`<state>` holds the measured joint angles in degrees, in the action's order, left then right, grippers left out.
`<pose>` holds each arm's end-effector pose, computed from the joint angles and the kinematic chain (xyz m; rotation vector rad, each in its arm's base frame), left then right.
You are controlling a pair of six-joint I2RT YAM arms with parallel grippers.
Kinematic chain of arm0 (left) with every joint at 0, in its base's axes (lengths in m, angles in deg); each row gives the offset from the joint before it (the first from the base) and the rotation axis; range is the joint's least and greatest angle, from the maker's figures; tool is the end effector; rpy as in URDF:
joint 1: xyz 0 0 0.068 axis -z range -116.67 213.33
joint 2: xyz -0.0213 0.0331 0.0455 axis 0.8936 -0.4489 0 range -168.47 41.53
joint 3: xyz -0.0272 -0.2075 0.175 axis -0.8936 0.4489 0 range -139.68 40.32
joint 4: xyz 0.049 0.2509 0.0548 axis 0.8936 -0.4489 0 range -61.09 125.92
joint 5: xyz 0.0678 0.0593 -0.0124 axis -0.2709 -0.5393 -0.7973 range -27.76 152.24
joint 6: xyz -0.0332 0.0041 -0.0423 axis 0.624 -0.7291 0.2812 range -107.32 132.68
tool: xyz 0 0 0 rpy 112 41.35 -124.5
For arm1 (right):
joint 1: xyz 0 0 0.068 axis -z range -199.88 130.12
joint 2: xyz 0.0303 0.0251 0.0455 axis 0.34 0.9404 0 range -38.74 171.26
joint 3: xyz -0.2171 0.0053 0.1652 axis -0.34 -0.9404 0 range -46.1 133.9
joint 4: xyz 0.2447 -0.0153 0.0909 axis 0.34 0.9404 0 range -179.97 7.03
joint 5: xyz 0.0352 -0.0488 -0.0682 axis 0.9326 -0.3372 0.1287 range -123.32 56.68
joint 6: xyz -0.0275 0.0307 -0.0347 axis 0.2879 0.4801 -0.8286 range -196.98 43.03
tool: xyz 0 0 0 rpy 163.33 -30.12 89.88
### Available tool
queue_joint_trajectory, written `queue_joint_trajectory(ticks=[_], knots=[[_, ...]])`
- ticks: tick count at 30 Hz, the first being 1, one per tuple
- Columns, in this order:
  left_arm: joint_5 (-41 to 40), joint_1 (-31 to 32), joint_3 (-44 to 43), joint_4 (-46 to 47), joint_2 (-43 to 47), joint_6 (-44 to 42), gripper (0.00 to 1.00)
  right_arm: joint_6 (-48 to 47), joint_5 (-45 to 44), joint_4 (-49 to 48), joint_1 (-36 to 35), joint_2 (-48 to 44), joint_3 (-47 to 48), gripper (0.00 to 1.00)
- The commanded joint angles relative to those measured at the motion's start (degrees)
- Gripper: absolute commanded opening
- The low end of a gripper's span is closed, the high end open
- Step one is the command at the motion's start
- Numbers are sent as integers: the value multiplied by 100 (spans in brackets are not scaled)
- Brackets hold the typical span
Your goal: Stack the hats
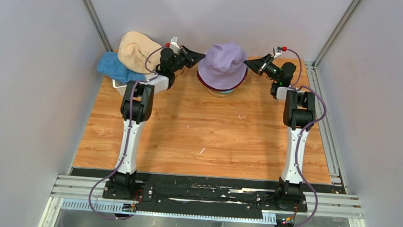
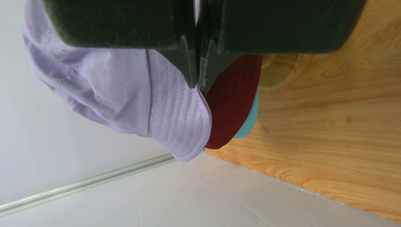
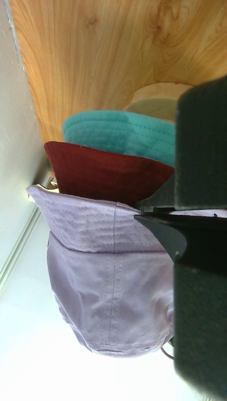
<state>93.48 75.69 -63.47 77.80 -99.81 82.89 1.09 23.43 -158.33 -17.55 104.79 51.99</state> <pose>0.5441 -0.1382 0.1845 -0.3621 1.6836 -1.5199 0.5339 0.0080 0.1745 0.0279 1.5732 1.6496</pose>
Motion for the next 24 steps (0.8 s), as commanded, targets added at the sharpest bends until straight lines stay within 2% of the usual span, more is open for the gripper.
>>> queue_joint_trajectory(ticks=[1,10,24], knots=[[-315,-19,268,-360,25,-298,0,-180,-160,92,134,168,159,1],[-517,-56,577,-578,133,-528,0,-326,-180,268,143,177,109,1],[-461,-67,514,-577,186,-527,0,-483,-185,183,229,147,-424,1]])
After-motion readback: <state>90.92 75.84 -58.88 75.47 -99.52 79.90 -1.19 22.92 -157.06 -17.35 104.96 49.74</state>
